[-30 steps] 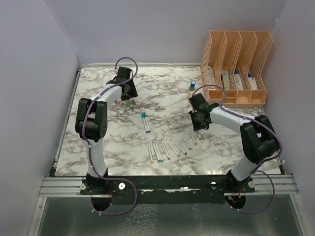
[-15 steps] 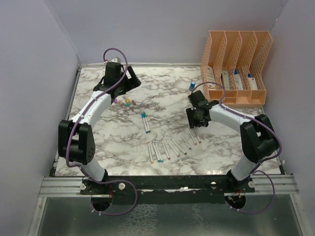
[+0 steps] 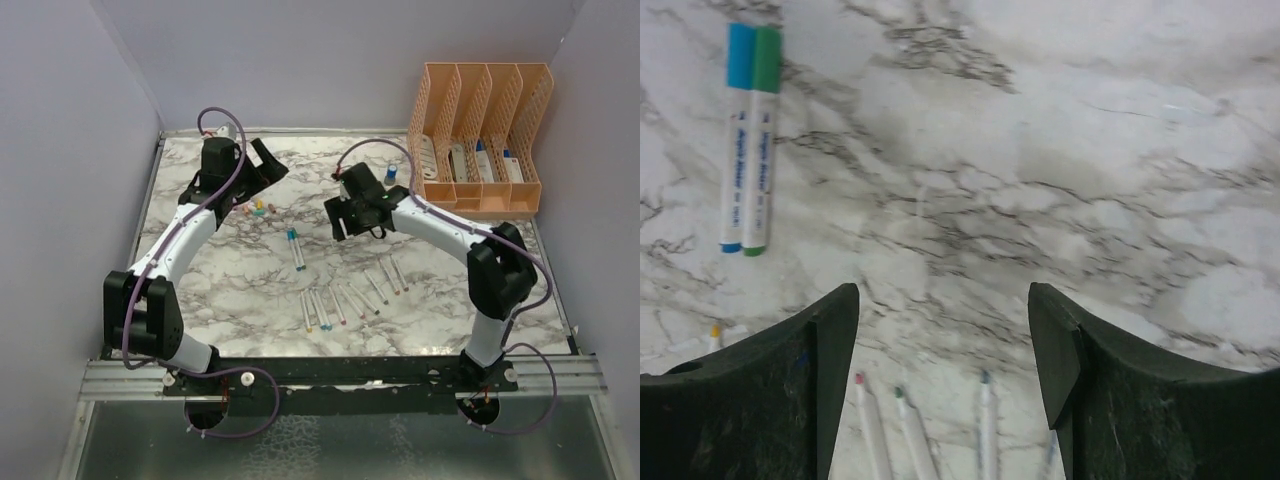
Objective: Open the pen caps
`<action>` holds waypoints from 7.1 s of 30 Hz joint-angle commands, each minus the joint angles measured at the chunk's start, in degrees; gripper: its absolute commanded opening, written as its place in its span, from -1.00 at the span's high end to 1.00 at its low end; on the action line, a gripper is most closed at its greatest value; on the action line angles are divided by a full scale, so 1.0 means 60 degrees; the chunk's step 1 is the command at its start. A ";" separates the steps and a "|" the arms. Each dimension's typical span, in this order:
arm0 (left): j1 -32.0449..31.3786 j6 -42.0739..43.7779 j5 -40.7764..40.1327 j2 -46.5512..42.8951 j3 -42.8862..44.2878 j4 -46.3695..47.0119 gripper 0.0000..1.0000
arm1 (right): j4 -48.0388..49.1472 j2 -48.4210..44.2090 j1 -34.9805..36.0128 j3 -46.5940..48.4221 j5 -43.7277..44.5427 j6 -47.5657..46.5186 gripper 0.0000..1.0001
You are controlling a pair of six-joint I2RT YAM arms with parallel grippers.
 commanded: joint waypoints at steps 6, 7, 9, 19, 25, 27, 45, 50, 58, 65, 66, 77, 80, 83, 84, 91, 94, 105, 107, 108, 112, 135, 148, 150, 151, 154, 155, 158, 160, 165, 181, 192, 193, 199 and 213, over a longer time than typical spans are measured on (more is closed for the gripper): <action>0.0894 -0.0488 -0.0091 -0.1876 -0.0969 0.0172 -0.98 | 0.0116 0.2131 0.1766 0.1838 0.0317 0.0464 -0.36; 0.0963 -0.0507 -0.0091 -0.2032 -0.1079 0.0163 -0.98 | 0.0119 0.2266 0.1836 0.1948 0.0329 0.0473 -0.36; 0.1076 -0.0513 -0.0004 -0.2236 -0.1262 0.0174 -0.98 | 0.0105 0.2494 0.1921 0.2153 0.0312 0.0492 -0.36; 0.1388 -0.0512 0.0373 -0.2682 -0.1706 0.0081 -0.98 | 0.0135 0.3273 0.2172 0.2673 0.0339 0.0594 -0.27; 0.1549 -0.0501 0.0500 -0.2808 -0.1853 0.0082 -0.98 | 0.0063 0.3594 0.2276 0.2979 0.0365 0.0589 -0.23; 0.1592 -0.0514 0.0554 -0.2823 -0.1909 0.0086 -0.98 | 0.0021 0.3689 0.2304 0.3049 0.0459 0.0594 -0.22; 0.1752 -0.0586 0.0759 -0.2958 -0.2221 0.0185 -0.98 | -0.0376 0.4226 0.2422 0.3155 0.1125 0.0901 0.06; 0.1764 -0.0629 0.0900 -0.2890 -0.2235 0.0241 -0.98 | -0.0508 0.4333 0.2425 0.3068 0.1034 0.1045 0.40; 0.1754 -0.0678 0.1505 -0.2494 -0.2199 0.0462 -0.98 | -0.0132 0.4076 0.2268 0.2483 0.0663 0.1530 0.93; 0.1469 -0.1160 0.1779 -0.2021 -0.2412 0.1020 -0.98 | 0.1896 0.2010 0.1781 0.0462 0.0359 0.1597 0.97; 0.1332 -0.1214 0.1752 -0.1909 -0.2407 0.1124 -0.98 | 0.2055 0.1731 0.1781 0.0275 0.0402 0.1483 0.97; -0.0586 -0.1778 0.1699 0.0198 -0.1605 0.2212 -0.75 | 0.2358 -0.0106 0.1781 -0.0504 0.0000 0.1044 0.98; -0.0829 -0.1866 0.1747 0.0538 -0.1408 0.2389 -0.66 | 0.2506 -0.0517 0.1780 -0.0700 -0.0125 0.0986 0.97; -0.1079 -0.1949 0.1792 0.0842 -0.1256 0.2533 -0.56 | 0.2578 -0.0765 0.1781 -0.0774 -0.0219 0.0858 0.97; -0.1162 -0.1995 0.1814 0.0937 -0.1226 0.2598 -0.51 | 0.2593 -0.0815 0.1781 -0.0775 -0.0240 0.0827 0.97; -0.1561 -0.2189 0.1888 0.1266 -0.1099 0.2980 -0.19 | 0.2744 -0.0991 0.1781 -0.0848 -0.0272 0.0729 0.97; -0.1647 -0.2179 0.1895 0.1268 -0.1103 0.2966 -0.09 | 0.2800 -0.1039 0.1781 -0.0856 -0.0270 0.0718 0.98; -0.1700 -0.2165 0.1910 0.1100 -0.1345 0.2971 0.47 | 0.2815 -0.1112 0.1771 -0.0897 -0.0241 0.0717 0.97; -0.1695 -0.2153 0.1929 0.1098 -0.1358 0.2961 0.62 | 0.2801 -0.1135 0.1770 -0.0887 -0.0216 0.0719 0.97; -0.1693 -0.2153 0.1932 0.1105 -0.1367 0.2958 0.69 | 0.2800 -0.1167 0.1766 -0.0897 -0.0201 0.0734 0.97; -0.1693 -0.2138 0.1945 0.1088 -0.1378 0.2960 1.00 | 0.2847 -0.1320 0.1766 -0.0962 -0.0043 0.0762 0.97; -0.2391 -0.2512 0.1979 0.0292 -0.1407 0.3069 1.00 | 0.2959 -0.0729 0.1488 -0.0430 -0.0235 0.0955 0.23; -0.2158 -0.1948 0.1220 0.1080 -0.0744 0.2492 1.00 | 0.2481 -0.1233 0.1411 -0.0956 -0.0454 0.0899 0.98; -0.1864 -0.1859 0.1237 0.1643 -0.0203 0.2495 1.00 | 0.2343 -0.1494 0.1399 -0.1326 -0.0535 0.0967 0.98; -0.1698 -0.1779 0.1293 0.1971 0.0121 0.2502 1.00 | 0.2269 -0.1642 0.1413 -0.1556 -0.0554 0.1001 0.98; -0.1272 -0.1536 0.1259 0.2956 0.1209 0.2268 1.00 | 0.1997 -0.2262 0.1414 -0.2229 -0.0466 0.1141 0.97; -0.1161 -0.1469 0.1257 0.3241 0.1501 0.2217 1.00 | 0.1901 -0.2482 0.1407 -0.2455 -0.0361 0.1177 0.98; -0.0910 -0.1327 0.1363 0.3891 0.2252 0.2017 1.00 | 0.1468 -0.3036 0.1393 -0.2945 0.0295 0.1296 0.97; -0.0805 -0.1283 0.1431 0.4109 0.2378 0.1923 1.00 | 0.0920 -0.3320 0.1276 -0.3073 0.0637 0.1390 0.98; -0.0601 -0.0904 0.1230 0.4393 0.2232 0.1523 1.00 | -0.0375 -0.3655 0.0554 -0.3110 0.1518 0.1643 0.97; -0.0132 0.0451 -0.0823 0.5442 0.2549 -0.0295 0.99 | -0.1050 -0.3403 -0.1589 -0.3232 0.1980 0.0949 0.98; 0.0105 0.0550 -0.0920 0.5735 0.2566 -0.0483 0.28 | -0.0492 -0.2652 -0.2064 -0.3755 0.1464 0.0707 0.98; 0.0128 0.0545 -0.0888 0.5736 0.2559 -0.0479 0.21 | -0.0471 -0.2519 -0.2086 -0.3775 0.1403 0.0705 0.97; 0.0307 0.0426 -0.0646 0.5225 0.2472 -0.0437 0.07 | -0.0254 -0.1983 -0.2127 -0.3888 0.1190 0.0739 0.97; 0.0387 -0.0019 0.0037 0.2211 0.1502 0.0088 0.07 | -0.0056 -0.1214 -0.2211 -0.3891 0.0916 0.0799 0.48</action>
